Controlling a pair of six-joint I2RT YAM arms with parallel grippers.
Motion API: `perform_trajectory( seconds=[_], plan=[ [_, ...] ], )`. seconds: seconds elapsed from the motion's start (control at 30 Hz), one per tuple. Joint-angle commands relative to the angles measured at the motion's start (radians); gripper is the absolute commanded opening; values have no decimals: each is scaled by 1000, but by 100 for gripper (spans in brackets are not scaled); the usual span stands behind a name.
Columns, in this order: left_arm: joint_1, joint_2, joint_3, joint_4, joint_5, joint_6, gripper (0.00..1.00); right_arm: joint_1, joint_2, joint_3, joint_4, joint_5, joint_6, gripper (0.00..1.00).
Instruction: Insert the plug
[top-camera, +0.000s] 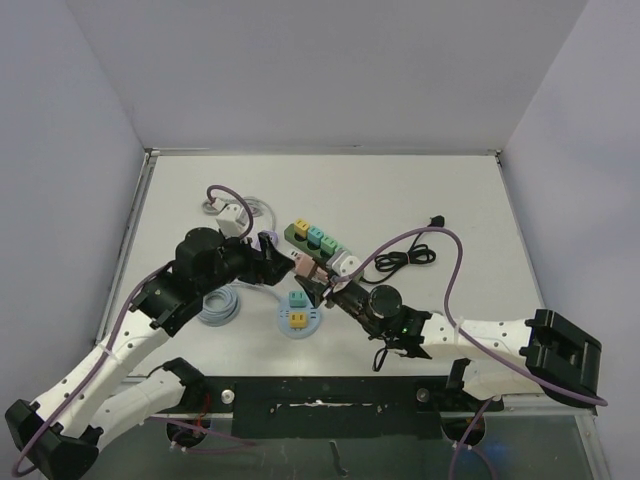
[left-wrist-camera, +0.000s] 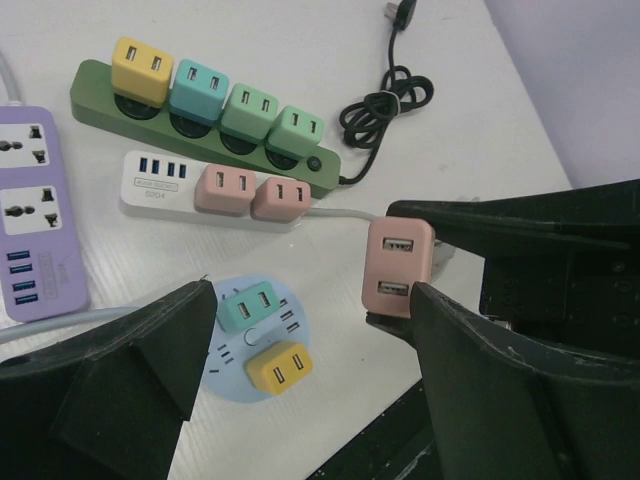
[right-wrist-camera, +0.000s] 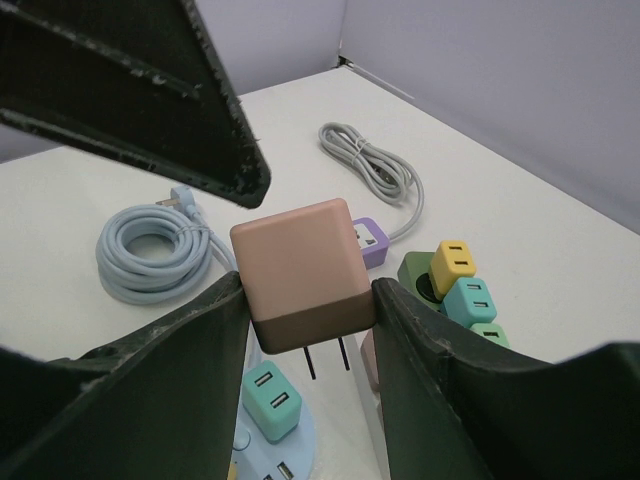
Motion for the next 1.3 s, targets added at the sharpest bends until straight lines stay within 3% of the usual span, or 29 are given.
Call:
perform_trajectory(
  seconds=[0.0,0.33,0.63,0.8,0.97,1.07,1.17,1.27],
  plan=[
    [74,2,50,131,245,-54,76,15,-34,25,70,-52,-11,21],
    [95,31,13,192,364,-111,71,15,-13,49,57,-65,-9,21],
    [105,81,10,196,472,-131,50,15,-1,64,50,-78,-17,21],
    [106,111,11,195,523,-131,45,15,12,77,42,-89,-19,22],
    [109,118,17,196,524,-119,28,15,21,84,26,-97,-18,24],
    [118,116,32,164,469,-86,21,15,15,84,9,-71,10,33],
    [134,110,52,110,373,-34,19,15,-4,70,-9,-49,38,53],
    [169,120,77,51,281,24,19,15,-29,44,-12,-32,55,65]
  ],
)
